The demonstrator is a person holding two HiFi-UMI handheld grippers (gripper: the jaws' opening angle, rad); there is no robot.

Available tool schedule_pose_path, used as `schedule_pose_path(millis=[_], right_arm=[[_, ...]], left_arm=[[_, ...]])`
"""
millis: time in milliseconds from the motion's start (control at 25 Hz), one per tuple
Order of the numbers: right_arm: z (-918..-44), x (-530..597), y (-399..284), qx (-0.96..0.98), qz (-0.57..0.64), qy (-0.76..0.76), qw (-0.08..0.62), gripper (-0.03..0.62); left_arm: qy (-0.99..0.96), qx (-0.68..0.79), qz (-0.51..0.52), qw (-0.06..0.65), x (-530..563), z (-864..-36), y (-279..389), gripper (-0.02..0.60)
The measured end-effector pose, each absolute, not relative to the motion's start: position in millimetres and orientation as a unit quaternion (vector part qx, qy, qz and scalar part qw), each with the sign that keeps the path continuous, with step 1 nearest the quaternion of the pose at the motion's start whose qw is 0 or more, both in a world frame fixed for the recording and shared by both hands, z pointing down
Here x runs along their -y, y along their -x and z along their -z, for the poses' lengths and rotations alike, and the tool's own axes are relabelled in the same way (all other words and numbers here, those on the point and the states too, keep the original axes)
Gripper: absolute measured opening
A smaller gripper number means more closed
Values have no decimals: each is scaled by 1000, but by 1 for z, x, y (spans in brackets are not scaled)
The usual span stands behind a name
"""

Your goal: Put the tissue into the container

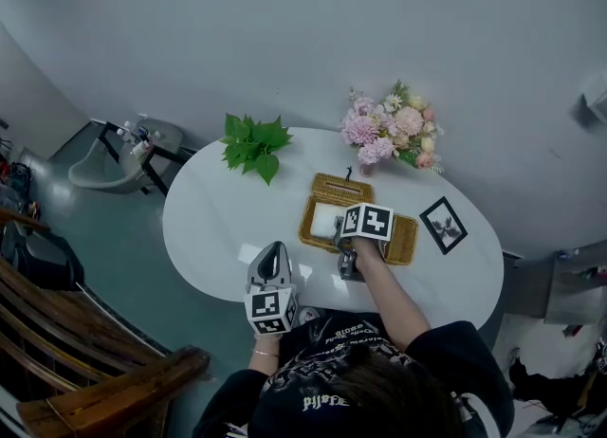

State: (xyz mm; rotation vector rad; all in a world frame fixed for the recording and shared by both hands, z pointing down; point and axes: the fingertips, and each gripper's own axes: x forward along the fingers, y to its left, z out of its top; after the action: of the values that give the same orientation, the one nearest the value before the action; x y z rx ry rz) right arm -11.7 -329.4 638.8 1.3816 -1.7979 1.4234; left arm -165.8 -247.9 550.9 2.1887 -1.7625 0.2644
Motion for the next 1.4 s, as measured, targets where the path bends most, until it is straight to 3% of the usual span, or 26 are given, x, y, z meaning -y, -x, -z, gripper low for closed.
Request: schedule_pose_path(millis=[480,600,800,1400], right_arm=[[-646,327,12,630,-524,-513,256,106],[-646,327,17,630,-540,-504,242,194],[-645,326,21,635,-548,-493,232,246],[-596,304,23,704,-491,-489,157,267]], left_arm=[[-765,617,-94,159,250,-552,165,26],[-767,614,-95,157,251,-551,164,26],[-767,615,-98,158,251,-553,164,26],[-784,590,-26,193,243,-531,147,26]])
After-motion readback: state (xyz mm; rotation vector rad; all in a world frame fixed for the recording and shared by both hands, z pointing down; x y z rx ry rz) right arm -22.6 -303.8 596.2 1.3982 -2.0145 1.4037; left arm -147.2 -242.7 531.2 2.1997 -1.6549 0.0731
